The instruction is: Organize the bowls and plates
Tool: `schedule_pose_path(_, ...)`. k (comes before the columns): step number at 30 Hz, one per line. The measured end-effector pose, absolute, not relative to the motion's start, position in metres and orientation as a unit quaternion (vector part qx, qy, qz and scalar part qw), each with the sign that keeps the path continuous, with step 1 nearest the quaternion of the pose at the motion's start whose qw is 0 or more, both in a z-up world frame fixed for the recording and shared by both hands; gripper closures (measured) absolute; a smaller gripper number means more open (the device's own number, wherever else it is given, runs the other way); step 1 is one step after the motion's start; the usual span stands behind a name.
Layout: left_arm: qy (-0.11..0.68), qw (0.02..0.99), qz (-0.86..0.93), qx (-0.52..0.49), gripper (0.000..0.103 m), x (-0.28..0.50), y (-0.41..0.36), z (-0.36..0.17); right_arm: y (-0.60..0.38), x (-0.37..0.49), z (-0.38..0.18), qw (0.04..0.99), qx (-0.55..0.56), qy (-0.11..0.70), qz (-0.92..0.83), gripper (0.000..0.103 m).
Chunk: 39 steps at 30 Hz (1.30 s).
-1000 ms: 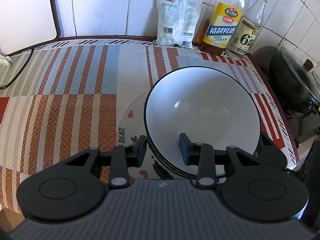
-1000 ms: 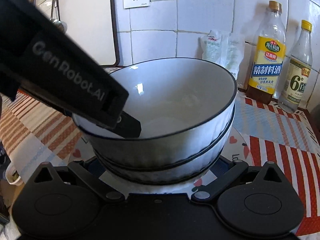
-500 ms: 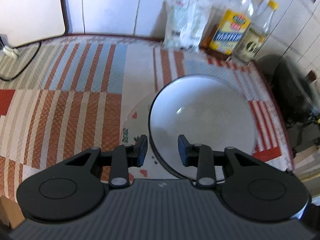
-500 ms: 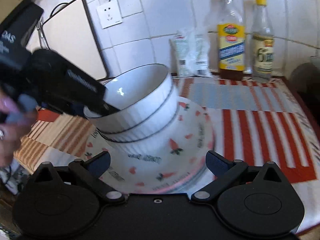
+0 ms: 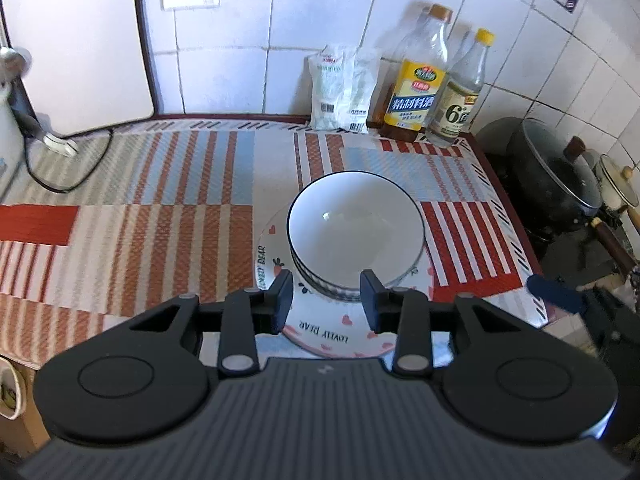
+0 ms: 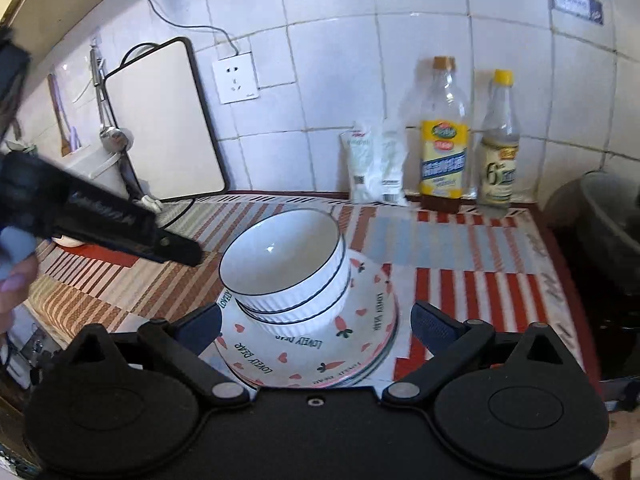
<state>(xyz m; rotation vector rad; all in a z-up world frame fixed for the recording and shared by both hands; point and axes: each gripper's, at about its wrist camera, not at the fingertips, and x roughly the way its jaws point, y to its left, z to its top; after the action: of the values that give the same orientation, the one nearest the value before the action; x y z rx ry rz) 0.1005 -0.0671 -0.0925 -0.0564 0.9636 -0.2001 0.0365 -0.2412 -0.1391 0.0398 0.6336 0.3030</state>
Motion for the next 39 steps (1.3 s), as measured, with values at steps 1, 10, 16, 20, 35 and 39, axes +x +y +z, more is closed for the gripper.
schedule_pose_path(1,0.461,0.882,-0.095,-0.024,0.067,0.095,-0.067,-0.088,-0.242,0.033,-0.132,0.939,0.014,0.311,0.143,0.001)
schedule_pose_path(10,0.461,0.882,-0.093,-0.014,0.061,0.054,-0.065,-0.058,-0.254,0.007,-0.096,0.940,0.020,0.321,0.112,0.001)
schedule_pose_path(16,0.454,0.887,-0.085,-0.010,0.051,0.027,-0.062,-0.036,-0.253,-0.019,-0.071,0.945,0.006,0.317,0.081,0.001)
schedule_pose_path(20,0.451,0.889,-0.081,-0.003,0.044,0.007,-0.063,-0.025,-0.259,-0.038,-0.053,0.944,0.012,0.325,0.063,0.001)
schedule_pose_path(35,0.414,0.909,-0.046,0.018,0.021,-0.047,-0.080,0.003,-0.255,-0.091,-0.010,0.953,-0.008,0.300,0.031,0.001)
schedule_pose_path(39,0.408,0.912,-0.041,0.018,0.015,-0.056,-0.081,0.006,-0.247,-0.100,-0.006,0.954,-0.017,0.298,0.010,0.000)
